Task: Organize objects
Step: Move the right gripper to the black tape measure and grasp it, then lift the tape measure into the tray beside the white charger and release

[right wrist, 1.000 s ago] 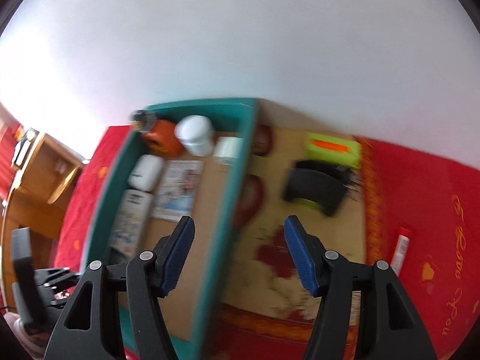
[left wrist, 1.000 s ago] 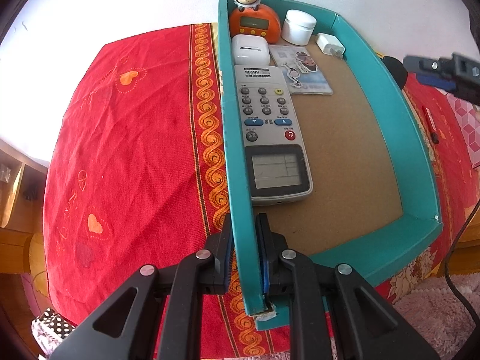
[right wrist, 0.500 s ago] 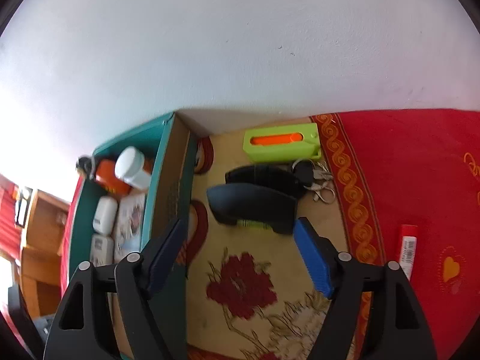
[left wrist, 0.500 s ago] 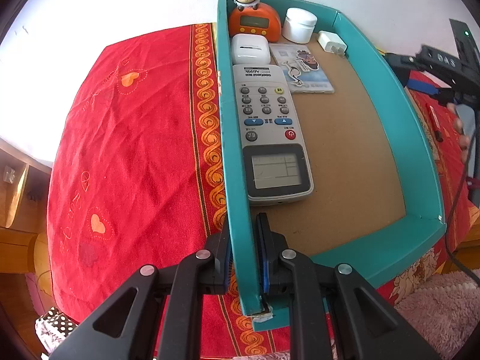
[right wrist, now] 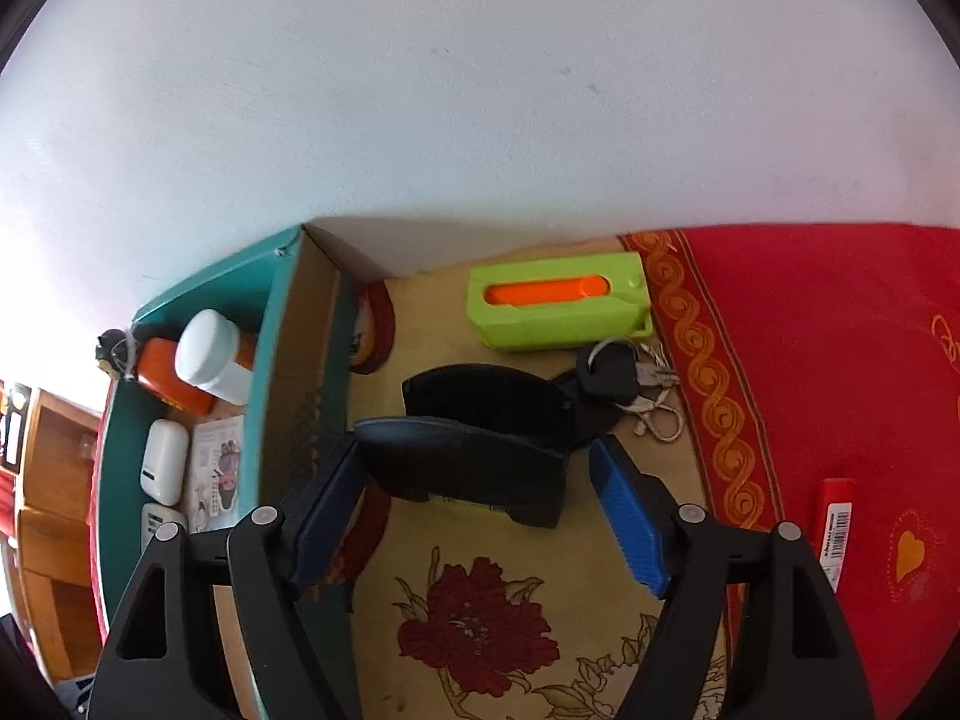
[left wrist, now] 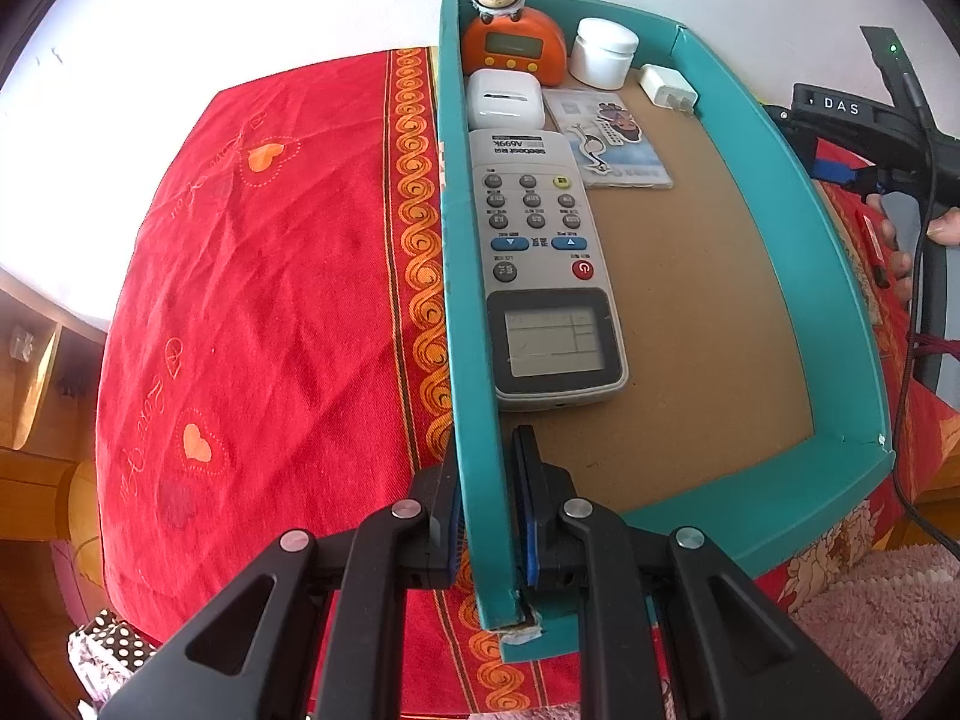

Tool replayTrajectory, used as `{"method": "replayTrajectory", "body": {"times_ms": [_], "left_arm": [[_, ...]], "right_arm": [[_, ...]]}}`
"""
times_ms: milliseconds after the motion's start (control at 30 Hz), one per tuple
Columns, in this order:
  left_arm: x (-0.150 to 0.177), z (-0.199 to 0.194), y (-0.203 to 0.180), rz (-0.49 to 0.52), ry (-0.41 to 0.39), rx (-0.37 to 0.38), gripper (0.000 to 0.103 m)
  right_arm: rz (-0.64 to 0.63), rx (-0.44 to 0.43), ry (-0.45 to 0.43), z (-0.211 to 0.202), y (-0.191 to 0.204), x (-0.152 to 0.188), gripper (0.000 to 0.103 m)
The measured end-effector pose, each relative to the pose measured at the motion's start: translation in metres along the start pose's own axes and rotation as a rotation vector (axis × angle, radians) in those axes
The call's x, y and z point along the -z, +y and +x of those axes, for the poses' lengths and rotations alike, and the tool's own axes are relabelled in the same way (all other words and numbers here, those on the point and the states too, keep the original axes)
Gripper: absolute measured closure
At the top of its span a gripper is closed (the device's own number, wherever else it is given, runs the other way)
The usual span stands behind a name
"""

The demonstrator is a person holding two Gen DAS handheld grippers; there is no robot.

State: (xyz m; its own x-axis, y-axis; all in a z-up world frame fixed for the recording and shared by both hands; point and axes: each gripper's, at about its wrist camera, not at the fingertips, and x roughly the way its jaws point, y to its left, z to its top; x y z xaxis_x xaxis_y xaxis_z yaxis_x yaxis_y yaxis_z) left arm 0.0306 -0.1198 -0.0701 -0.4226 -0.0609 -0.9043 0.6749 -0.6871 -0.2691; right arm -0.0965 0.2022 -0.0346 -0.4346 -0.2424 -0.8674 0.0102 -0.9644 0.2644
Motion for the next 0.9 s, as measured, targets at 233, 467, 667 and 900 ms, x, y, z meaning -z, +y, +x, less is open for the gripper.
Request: {"method": "replayTrajectory", "body": {"times_ms": [233, 467, 667, 900], "left_arm": [[0.000, 0.001, -0.001, -0.004, -0.003, -0.001, 0.090], [-0.001, 0.001, -0.001, -0.005, -0.006, 0.002, 0.090], [-0.003, 0.002, -0.002, -0.005, -0.006, 0.004, 0.090], [-0.003, 0.001, -0.002, -0.018, -0.012, 0.004, 0.090]], "right_arm": [[0.034, -0.049, -0.007, -0.008, -0.011, 0.007, 0.032], [0.005, -0.049, -0.032, -0.024, -0.014, 0.020, 0.033], [-0.003, -0.052, -0.035, -0.036, -0.014, 0.024, 0.032], [-0.035, -0.054, -0.036, -0.049, -0.008, 0.024, 0.032]]}}
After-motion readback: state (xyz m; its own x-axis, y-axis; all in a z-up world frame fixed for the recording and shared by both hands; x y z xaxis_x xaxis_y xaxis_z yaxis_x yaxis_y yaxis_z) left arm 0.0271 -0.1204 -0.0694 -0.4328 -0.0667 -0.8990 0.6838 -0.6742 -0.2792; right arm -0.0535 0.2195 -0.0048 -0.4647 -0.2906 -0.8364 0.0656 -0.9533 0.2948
